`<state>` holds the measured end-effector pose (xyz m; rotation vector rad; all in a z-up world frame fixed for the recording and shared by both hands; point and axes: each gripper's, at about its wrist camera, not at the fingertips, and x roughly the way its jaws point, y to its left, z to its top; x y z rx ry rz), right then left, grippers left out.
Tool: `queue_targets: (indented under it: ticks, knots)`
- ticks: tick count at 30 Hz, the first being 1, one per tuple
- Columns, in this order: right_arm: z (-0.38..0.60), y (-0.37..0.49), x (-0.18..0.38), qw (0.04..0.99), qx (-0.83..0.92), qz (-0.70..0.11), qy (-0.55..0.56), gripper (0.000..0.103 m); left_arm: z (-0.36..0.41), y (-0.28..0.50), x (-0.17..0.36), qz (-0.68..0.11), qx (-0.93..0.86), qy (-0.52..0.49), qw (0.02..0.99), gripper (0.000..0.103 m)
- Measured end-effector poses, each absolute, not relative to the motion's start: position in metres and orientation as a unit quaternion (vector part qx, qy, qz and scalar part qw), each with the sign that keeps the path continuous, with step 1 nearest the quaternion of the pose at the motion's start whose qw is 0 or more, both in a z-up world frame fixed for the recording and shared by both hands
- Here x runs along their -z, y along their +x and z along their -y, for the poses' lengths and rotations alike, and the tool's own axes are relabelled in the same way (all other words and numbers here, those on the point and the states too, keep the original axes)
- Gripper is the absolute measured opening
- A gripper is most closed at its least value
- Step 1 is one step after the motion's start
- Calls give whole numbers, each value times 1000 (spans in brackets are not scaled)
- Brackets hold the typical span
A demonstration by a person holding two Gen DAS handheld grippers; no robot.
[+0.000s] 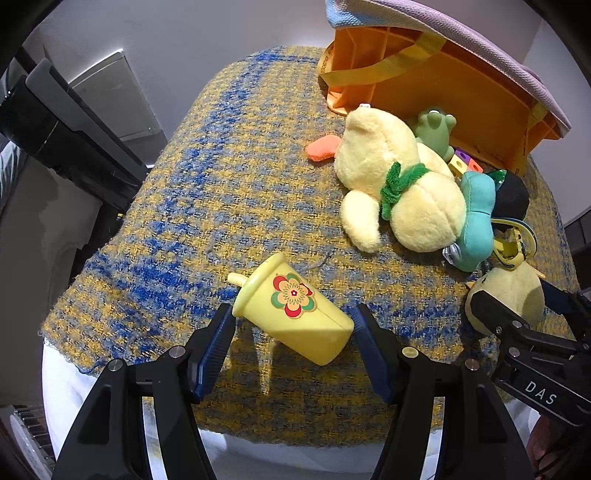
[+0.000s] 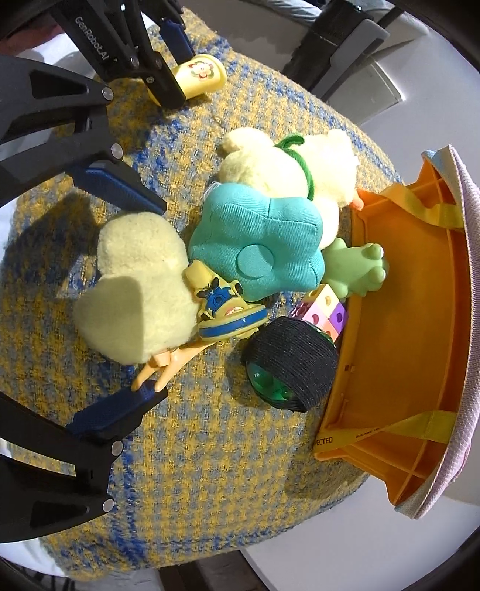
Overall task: Organize objects
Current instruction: 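Grasp the yellow plush with the right tool while the left tool holds the cup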
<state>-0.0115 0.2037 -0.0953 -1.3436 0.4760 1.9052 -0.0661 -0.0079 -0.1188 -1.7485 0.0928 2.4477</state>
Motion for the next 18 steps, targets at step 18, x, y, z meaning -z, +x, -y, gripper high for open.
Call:
queue_targets:
  ticks: [18]
  knots:
    - [-194,23,41,389,-764,-192,-479,87,-17,-52,78,-51,-832,-545,94,64]
